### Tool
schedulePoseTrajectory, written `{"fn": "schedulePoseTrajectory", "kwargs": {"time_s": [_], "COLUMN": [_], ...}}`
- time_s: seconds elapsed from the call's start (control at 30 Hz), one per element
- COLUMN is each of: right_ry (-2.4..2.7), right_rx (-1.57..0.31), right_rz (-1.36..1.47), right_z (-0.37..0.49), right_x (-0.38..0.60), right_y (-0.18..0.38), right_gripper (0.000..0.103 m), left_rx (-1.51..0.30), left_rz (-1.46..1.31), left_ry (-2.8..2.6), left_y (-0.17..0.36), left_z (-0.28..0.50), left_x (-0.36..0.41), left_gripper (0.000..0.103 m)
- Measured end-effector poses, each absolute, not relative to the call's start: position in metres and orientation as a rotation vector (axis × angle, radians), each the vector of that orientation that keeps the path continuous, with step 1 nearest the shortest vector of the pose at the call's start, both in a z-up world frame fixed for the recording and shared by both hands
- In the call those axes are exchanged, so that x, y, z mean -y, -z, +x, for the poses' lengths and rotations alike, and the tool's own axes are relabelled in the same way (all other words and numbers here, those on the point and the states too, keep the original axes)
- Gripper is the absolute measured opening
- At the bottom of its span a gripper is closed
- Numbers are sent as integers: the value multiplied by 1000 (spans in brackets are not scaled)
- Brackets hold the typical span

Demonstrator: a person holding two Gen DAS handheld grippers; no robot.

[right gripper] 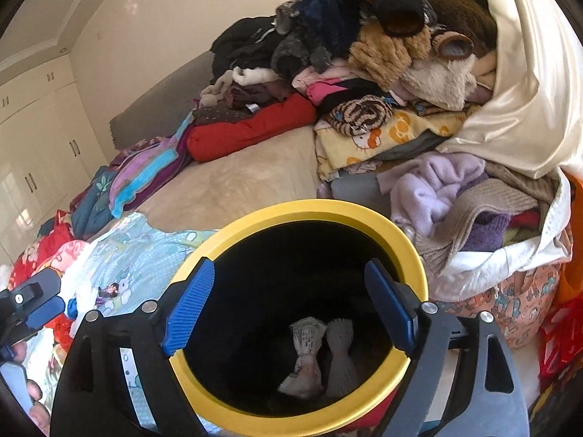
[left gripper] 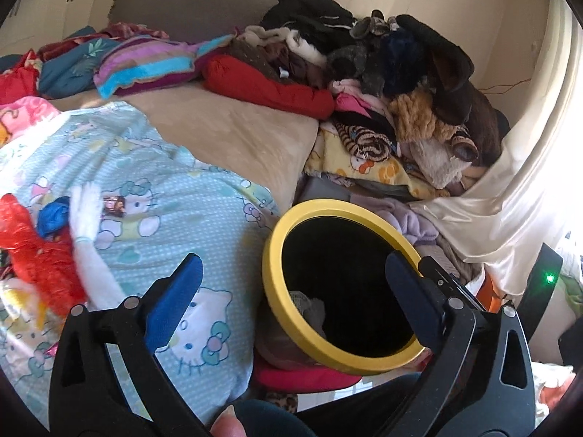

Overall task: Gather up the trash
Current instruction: 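Move both open tools back toward the trash pile on the bed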

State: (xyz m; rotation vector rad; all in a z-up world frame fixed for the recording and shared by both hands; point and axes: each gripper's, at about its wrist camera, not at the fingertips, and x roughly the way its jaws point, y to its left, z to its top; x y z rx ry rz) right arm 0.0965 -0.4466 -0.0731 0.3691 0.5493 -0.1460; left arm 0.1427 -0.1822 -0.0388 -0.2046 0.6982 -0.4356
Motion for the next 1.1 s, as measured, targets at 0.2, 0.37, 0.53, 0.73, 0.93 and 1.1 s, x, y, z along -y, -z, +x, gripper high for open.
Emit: {"fn": "schedulePoseTrajectory", "kwargs": {"time_s": [0.2, 0.37, 0.53, 0.73, 0.93, 1.1], "right_ry": [116, 76, 22, -47, -98, -143], "right_rx": [-535, -532, -519, -500, -503, -507], "right_rz": [354, 322, 299, 271, 240, 218], "right_z": [92, 89, 84, 78, 75, 73], "right_x": [430, 412, 392, 366, 343, 324], "right_y": [63, 56, 46, 32, 25, 20], "right_gripper": [87, 88, 90, 91, 93, 94], "left_rx": [-649, -606, -571, -546, -518, -492], "left_rz": [-197, -185, -203, -227, -249, -253], "left_ry": [409, 386, 359, 319, 281, 259], "left_y": [27, 20, 15, 10, 5, -1], "left_z": [126, 119, 113, 111, 109, 105], "left_x": [163, 148, 128, 105, 82, 64], "left_gripper": [92, 92, 92, 92, 92, 92]}}
